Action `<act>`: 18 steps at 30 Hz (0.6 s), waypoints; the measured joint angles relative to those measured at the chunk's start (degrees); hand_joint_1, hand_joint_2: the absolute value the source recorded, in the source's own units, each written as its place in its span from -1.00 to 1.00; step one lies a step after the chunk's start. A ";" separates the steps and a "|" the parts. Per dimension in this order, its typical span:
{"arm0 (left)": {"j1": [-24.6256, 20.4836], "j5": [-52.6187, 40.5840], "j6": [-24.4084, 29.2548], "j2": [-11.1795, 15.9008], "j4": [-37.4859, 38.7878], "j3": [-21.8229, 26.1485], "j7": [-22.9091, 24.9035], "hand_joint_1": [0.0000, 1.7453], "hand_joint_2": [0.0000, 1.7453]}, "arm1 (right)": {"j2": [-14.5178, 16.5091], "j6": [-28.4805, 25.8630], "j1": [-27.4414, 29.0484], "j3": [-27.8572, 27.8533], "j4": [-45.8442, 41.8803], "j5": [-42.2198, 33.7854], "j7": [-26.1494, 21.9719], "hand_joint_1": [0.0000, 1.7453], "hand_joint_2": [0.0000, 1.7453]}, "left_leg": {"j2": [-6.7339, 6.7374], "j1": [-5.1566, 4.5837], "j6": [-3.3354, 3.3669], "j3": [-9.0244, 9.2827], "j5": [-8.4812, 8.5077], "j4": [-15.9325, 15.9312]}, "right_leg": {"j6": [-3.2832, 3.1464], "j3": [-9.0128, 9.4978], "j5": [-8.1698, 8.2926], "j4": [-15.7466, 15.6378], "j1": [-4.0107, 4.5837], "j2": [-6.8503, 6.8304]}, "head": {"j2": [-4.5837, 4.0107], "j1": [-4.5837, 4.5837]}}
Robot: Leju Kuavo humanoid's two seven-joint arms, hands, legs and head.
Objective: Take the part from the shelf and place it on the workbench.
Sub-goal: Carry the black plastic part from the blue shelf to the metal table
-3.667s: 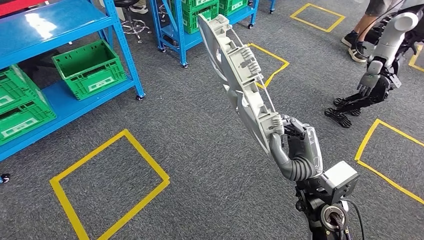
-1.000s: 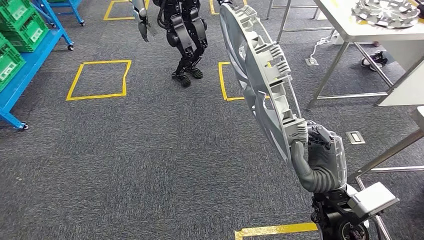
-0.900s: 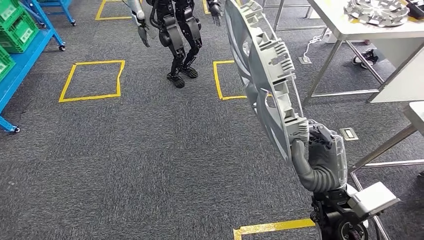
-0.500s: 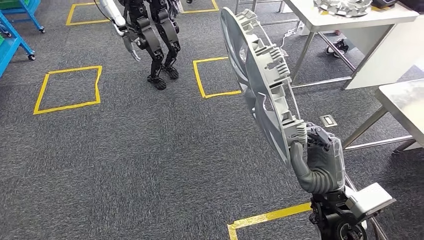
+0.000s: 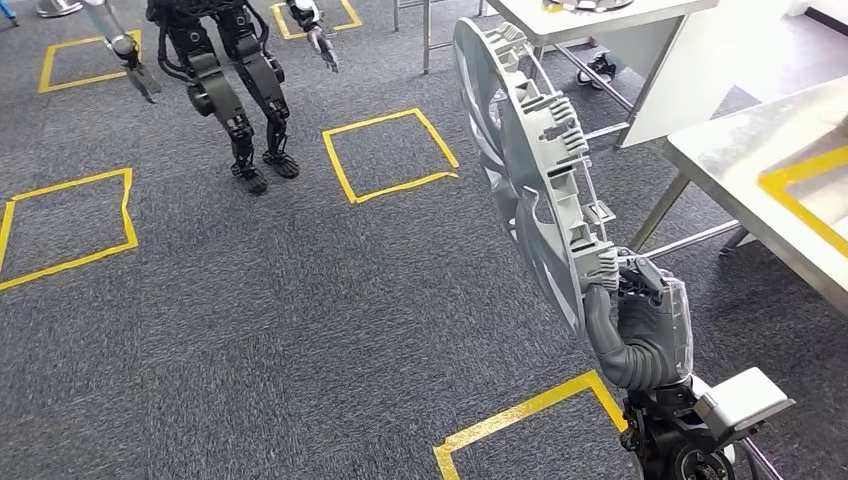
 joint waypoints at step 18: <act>-0.10 -0.23 -0.09 0.14 -0.02 0.03 -0.27 -1.00 1.00 | 0.21 -0.24 0.79 -0.50 -0.08 0.16 -0.04 1.00 1.00 | 8.52 -0.77 1.03 2.80 0.01 -3.65 | 1.48 -0.15 -0.40 0.27 0.24 -8.12 | 0.00 0.15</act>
